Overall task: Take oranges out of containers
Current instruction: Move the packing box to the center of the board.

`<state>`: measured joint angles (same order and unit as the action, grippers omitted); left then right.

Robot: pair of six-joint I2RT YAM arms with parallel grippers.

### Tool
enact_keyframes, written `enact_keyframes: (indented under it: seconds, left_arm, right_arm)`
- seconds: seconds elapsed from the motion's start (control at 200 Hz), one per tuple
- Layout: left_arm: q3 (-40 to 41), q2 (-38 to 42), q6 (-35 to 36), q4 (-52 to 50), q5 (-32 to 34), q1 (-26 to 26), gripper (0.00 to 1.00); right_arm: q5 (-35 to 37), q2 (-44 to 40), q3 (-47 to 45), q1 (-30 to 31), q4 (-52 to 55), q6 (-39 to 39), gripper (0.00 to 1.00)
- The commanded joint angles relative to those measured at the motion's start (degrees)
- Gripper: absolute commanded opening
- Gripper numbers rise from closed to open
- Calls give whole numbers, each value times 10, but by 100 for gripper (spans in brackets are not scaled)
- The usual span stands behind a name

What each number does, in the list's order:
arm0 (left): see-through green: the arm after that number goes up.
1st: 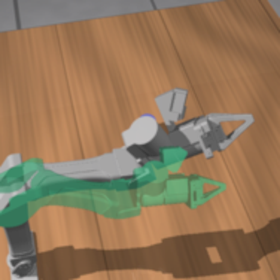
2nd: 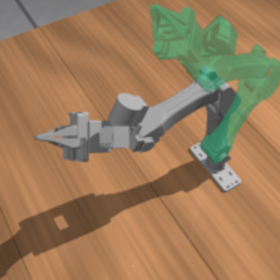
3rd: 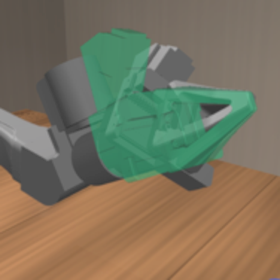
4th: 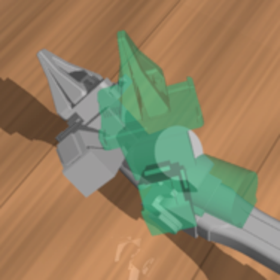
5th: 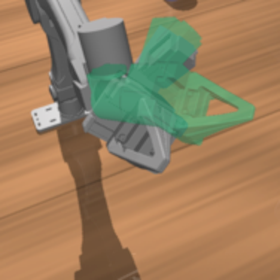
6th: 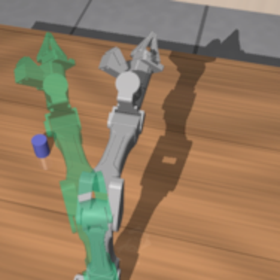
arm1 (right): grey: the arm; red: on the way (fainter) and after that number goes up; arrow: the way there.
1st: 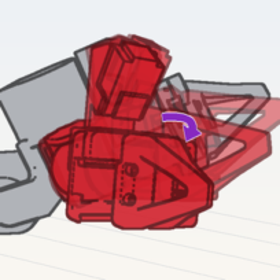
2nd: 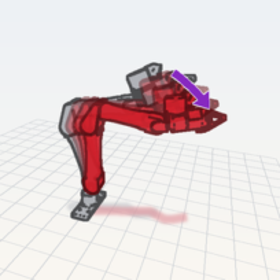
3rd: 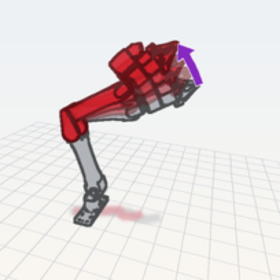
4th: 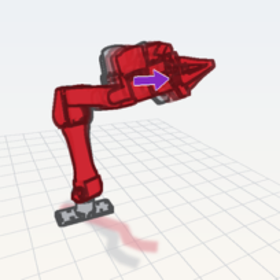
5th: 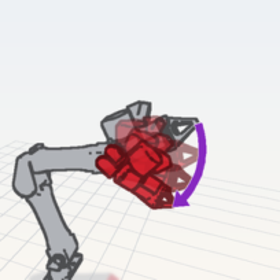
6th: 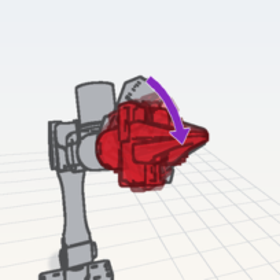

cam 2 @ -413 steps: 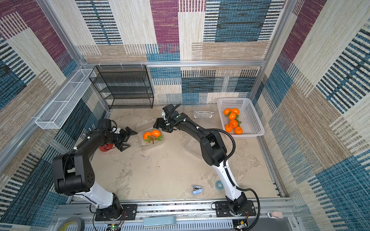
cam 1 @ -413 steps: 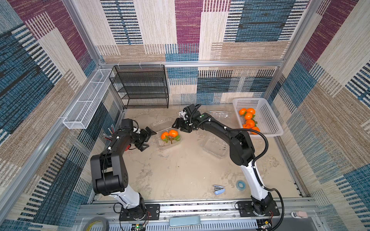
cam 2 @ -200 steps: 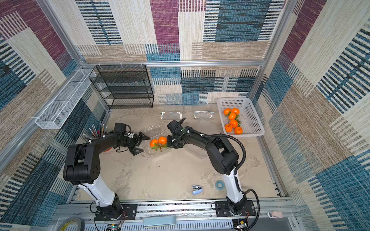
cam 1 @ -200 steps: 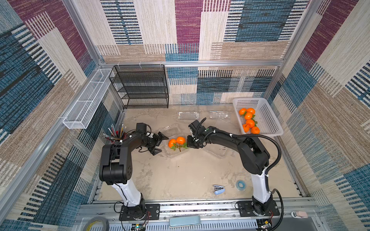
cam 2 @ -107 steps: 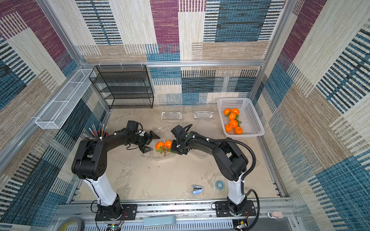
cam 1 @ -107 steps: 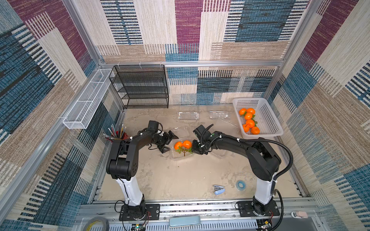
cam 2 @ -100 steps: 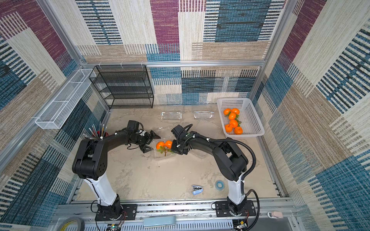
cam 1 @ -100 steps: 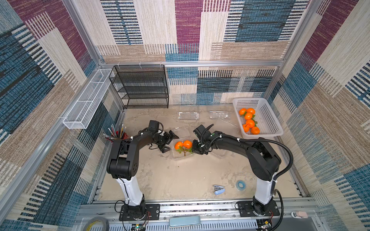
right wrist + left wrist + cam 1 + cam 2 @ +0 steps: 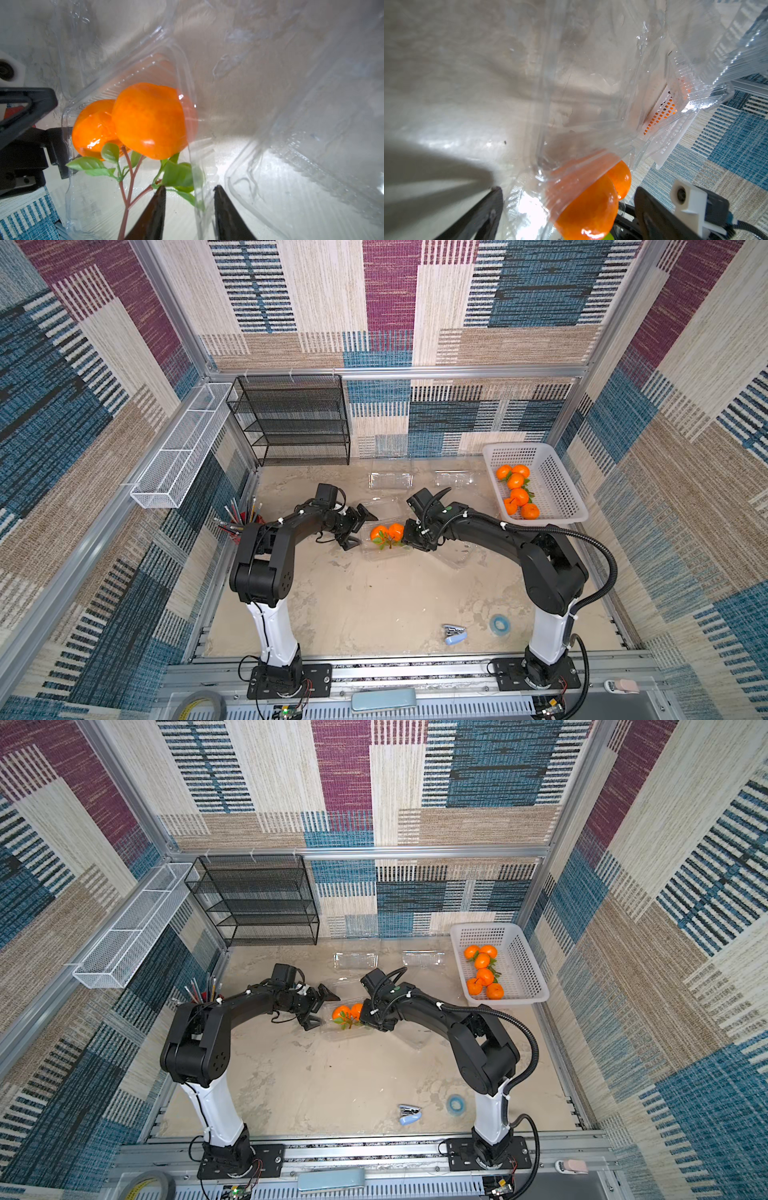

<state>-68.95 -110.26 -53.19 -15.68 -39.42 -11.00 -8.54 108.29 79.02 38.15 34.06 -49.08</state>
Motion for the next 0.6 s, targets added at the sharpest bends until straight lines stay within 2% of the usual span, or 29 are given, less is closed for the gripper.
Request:
enact_keyframes:
  seconds: [0.0,0.596]
  left_arm:
    - [-7,-4,-10,2,-13,-1,99]
    - [-43,-25,-16,-2,-14,-6,99]
  right_arm:
    - [-1,-4,7,1,4,9,44]
    - [-4,-27,-9,1,3,19,52]
